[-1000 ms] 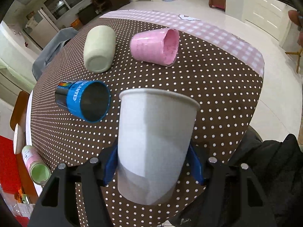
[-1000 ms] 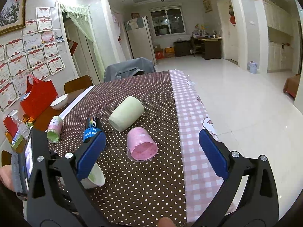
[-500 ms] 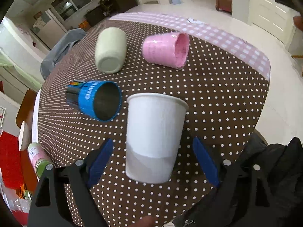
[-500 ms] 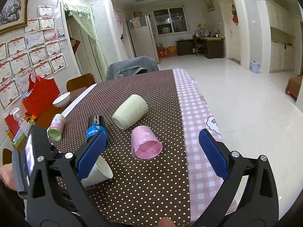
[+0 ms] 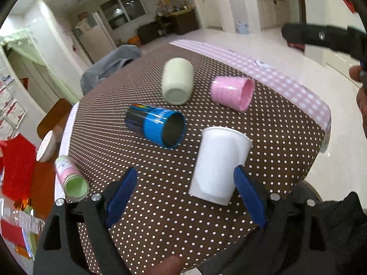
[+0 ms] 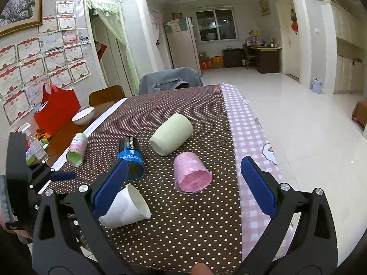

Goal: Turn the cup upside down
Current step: 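Lower the white cup onto the tablecloth and open the left gripper, then move the right gripper to the lying white cup and close on it, then lift the white cup with the right gripper, turn it mouth down, set it down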

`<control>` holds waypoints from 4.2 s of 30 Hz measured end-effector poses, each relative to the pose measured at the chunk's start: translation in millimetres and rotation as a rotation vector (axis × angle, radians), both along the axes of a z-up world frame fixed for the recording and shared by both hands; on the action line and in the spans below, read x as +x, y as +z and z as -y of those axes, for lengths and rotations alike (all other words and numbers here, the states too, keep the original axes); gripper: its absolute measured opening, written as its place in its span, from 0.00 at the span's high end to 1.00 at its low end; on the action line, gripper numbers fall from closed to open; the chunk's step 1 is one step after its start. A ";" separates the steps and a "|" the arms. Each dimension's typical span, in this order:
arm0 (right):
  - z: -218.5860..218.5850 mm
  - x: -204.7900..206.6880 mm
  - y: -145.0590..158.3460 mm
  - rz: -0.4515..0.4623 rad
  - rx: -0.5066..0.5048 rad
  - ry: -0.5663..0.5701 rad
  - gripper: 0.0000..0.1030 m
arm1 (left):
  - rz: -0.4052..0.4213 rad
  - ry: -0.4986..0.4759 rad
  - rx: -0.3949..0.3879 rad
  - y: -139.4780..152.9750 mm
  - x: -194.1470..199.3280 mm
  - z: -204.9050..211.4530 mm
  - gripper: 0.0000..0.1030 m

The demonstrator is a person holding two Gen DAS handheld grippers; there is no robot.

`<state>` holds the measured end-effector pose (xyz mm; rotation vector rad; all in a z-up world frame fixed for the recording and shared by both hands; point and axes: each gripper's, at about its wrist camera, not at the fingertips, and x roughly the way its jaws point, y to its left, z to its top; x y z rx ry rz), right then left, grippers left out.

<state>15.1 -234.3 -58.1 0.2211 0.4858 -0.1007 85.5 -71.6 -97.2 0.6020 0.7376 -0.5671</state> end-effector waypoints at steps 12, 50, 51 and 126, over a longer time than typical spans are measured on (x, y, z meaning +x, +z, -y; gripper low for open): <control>-18.3 3.0 11.0 0.011 -0.022 0.076 0.06 | 0.077 0.115 -0.124 32.9 -16.8 -39.0 0.18; -109.7 19.3 -6.8 -0.080 -0.332 0.588 0.06 | 0.173 0.364 -0.324 48.7 -61.4 -103.1 0.16; -112.2 20.3 -8.8 -0.088 -0.345 0.605 0.06 | 0.171 0.366 -0.325 47.6 -62.2 -104.5 0.16; -89.1 94.8 -42.5 -0.123 0.025 0.730 0.40 | 0.075 0.415 -0.366 19.5 -50.2 -112.6 0.16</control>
